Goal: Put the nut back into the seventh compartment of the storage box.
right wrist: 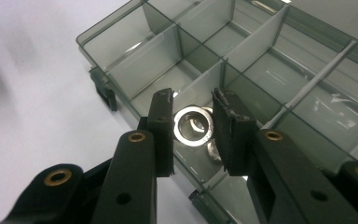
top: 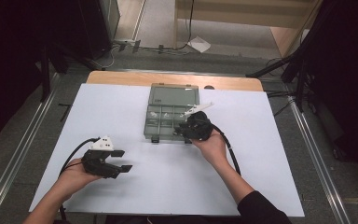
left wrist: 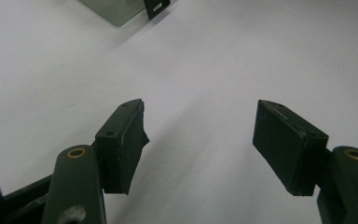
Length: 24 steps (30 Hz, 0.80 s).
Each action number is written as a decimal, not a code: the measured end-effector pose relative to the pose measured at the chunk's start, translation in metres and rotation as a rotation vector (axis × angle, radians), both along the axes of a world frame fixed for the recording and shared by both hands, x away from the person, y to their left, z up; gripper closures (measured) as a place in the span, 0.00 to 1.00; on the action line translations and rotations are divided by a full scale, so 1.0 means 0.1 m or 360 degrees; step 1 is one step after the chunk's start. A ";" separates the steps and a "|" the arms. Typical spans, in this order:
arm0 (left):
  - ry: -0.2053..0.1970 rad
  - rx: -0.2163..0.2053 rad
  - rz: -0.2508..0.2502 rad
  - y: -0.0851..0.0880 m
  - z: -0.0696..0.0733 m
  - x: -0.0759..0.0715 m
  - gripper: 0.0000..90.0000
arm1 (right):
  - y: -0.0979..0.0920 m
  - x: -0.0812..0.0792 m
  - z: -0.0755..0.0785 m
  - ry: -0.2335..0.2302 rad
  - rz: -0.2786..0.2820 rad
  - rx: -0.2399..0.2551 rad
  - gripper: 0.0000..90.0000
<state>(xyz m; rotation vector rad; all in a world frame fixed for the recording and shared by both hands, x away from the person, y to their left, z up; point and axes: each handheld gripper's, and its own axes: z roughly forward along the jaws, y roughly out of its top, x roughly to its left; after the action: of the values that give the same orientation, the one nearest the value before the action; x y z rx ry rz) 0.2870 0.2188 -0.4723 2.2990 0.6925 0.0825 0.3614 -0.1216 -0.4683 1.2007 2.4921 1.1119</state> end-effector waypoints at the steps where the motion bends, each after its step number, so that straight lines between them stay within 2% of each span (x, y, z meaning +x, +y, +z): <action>1: -0.0001 0.0000 -0.0001 0.00 0.00 0.00 0.38 | 0.00 0.01 -0.01 0.0005 -0.0002 0.0004 0.79; 9: -0.0003 0.0007 0.0003 0.00 0.01 0.00 0.38 | 0.05 0.01 -0.08 0.0025 0.0002 -0.0016 0.79; 10: 0.0005 0.0033 -0.0001 0.01 0.02 0.00 0.38 | 0.06 0.01 -0.09 0.0023 0.0004 -0.0017 0.79; 11: -0.0003 0.0006 0.0003 0.00 0.01 0.00 0.38 | 0.06 0.01 -0.09 0.0024 -0.0001 -0.0014 0.79; 15: -0.0002 0.0004 0.0004 0.01 0.01 0.00 0.38 | 0.03 0.03 -0.10 0.0058 -0.0002 0.0018 0.77; 17: 0.0005 0.0022 -0.0001 0.01 0.02 0.00 0.38 | 0.01 0.02 -0.09 0.0064 -0.0007 0.0030 0.72; 18: -0.0004 -0.0002 0.0001 0.01 0.01 0.00 0.38 | 0.01 0.02 -0.08 0.0055 -0.0011 0.0028 0.68; 24: -0.0005 -0.0009 0.0008 0.01 0.01 0.00 0.38 | -0.03 0.00 -0.05 0.0044 -0.0013 0.0060 0.55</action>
<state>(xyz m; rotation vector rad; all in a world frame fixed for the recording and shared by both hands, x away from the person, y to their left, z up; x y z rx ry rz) 0.2867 0.2195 -0.4715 2.2915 0.6960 0.0868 0.3612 -0.1248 -0.4729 1.2435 2.4951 1.1529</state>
